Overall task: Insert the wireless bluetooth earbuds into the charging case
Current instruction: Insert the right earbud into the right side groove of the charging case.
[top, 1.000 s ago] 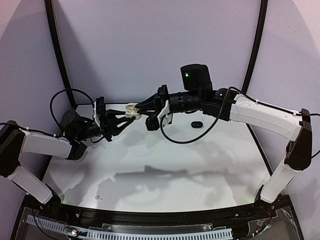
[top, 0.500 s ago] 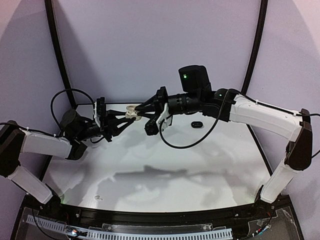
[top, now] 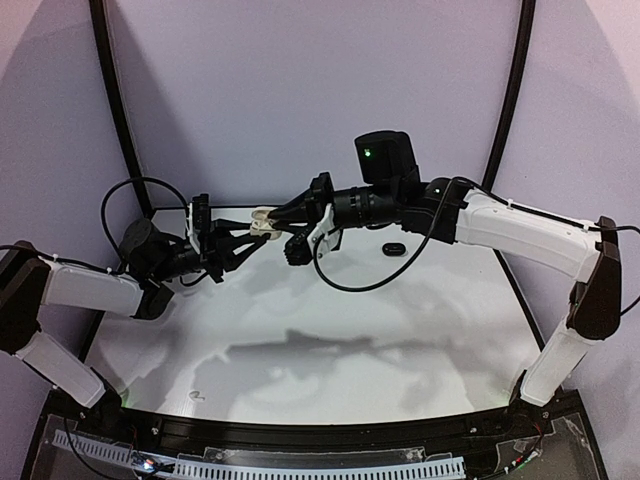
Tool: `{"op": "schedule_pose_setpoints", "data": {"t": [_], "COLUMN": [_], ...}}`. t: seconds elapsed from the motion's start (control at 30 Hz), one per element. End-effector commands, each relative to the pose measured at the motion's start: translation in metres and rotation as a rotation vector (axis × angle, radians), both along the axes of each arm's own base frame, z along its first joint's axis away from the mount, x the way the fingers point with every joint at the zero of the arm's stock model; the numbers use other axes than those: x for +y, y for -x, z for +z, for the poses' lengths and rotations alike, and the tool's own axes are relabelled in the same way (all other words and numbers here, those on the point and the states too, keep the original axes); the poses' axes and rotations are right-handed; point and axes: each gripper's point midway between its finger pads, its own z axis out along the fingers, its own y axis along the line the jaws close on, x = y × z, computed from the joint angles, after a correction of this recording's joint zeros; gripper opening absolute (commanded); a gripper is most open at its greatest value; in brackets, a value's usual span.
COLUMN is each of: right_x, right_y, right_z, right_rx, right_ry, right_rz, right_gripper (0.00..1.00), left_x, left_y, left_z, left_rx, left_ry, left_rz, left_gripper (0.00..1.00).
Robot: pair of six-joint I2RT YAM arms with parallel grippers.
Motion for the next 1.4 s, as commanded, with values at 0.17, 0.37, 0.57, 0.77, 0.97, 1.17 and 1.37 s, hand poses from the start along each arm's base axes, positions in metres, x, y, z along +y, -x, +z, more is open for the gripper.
{"op": "schedule_pose_setpoints", "data": {"t": [0.17, 0.37, 0.57, 0.77, 0.97, 1.17, 1.37], "right_x": [-0.001, -0.001, 0.000, 0.004, 0.011, 0.016, 0.015], "right_y": [-0.001, -0.002, -0.005, -0.010, -0.009, -0.004, -0.002], "right_z": [-0.054, -0.055, -0.051, -0.044, -0.033, -0.022, -0.020], "right_rx": [0.126, 0.122, 0.121, 0.125, 0.128, 0.165, 0.183], "right_ry": [0.151, 0.153, 0.141, 0.113, 0.083, 0.063, 0.066], "right_rz": [-0.034, -0.042, -0.056, -0.072, -0.045, -0.015, -0.008], "right_gripper": [0.16, 0.18, 0.18, 0.20, 0.24, 0.30, 0.33], "left_x": [0.035, 0.036, 0.036, 0.035, 0.035, 0.037, 0.038], "left_y": [0.049, 0.048, 0.049, 0.050, 0.050, 0.049, 0.048], "left_z": [0.089, 0.090, 0.091, 0.092, 0.093, 0.094, 0.093], "left_rx": [-0.430, -0.423, -0.422, -0.408, -0.380, -0.374, -0.370], "left_ry": [0.286, 0.290, 0.290, 0.293, 0.301, 0.305, 0.307], "left_rz": [0.028, 0.031, 0.024, 0.007, -0.009, 0.002, 0.020], "left_gripper": [0.01, 0.01, 0.01, 0.01, 0.01, 0.01, 0.01]}}
